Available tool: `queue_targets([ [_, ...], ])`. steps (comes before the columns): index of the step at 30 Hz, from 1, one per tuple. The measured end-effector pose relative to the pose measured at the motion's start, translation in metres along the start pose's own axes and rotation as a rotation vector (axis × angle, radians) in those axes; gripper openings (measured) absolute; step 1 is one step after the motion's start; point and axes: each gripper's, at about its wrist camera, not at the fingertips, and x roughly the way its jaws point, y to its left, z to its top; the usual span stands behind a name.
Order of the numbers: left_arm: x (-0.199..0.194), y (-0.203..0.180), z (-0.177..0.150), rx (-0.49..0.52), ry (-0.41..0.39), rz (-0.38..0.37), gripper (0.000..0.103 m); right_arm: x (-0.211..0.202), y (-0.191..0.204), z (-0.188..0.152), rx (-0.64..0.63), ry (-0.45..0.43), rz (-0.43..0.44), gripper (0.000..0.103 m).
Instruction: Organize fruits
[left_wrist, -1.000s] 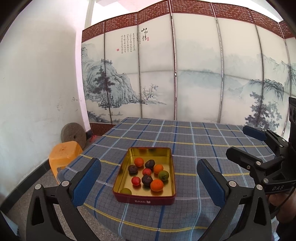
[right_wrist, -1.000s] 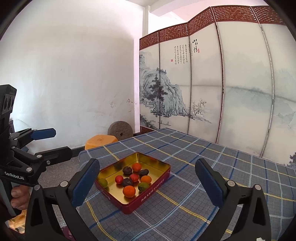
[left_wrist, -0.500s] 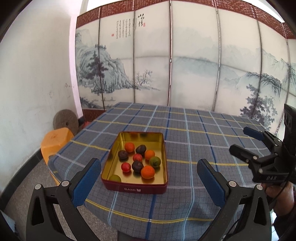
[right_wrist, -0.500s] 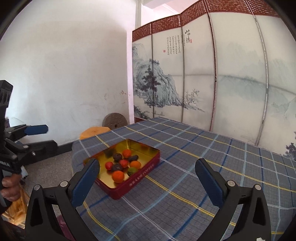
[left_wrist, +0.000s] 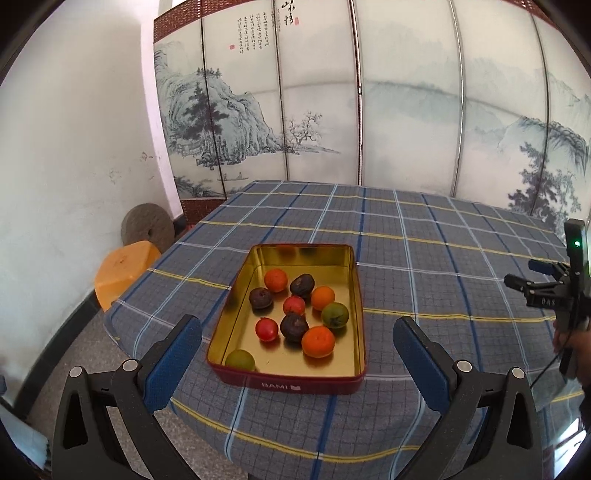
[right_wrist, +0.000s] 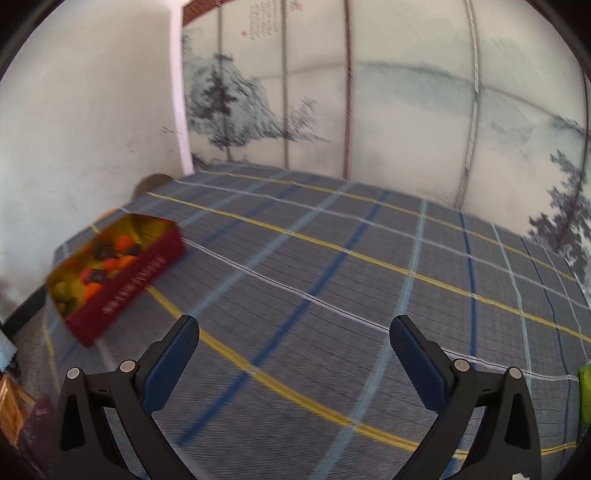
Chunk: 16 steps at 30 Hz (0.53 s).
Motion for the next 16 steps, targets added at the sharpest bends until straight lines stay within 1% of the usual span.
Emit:
queue_targets([
  [3,0.011,-0.001,0.006,-0.009,0.021,0.000,0.103,0.026,-0.037,-0.001,0.040,0.075,-0.059,0.103],
  [6,0.020,-0.001,0.011,-0.010,0.039,-0.001,0.103,0.049,-0.070,-0.002,0.086,0.139,-0.095,0.103],
  [9,0.029,-0.006,0.016,0.013,0.052,0.028,0.103,0.072,-0.093,-0.002,0.099,0.211,-0.129,0.103],
  [11,0.034,-0.009,0.020,0.023,0.063,0.035,0.103,0.087,-0.104,-0.003,0.095,0.247,-0.141,0.103],
  [14,0.044,-0.015,0.025,0.051,0.086,0.065,0.103,0.107,-0.115,-0.004,0.078,0.296,-0.155,0.103],
  [15,0.047,-0.017,0.026,0.055,0.097,0.073,0.103,0.111,-0.122,-0.002,0.105,0.288,-0.115,0.102],
  [16,0.050,-0.017,0.027,0.055,0.102,0.073,0.103,0.112,-0.125,0.000,0.113,0.283,-0.127,0.103],
])
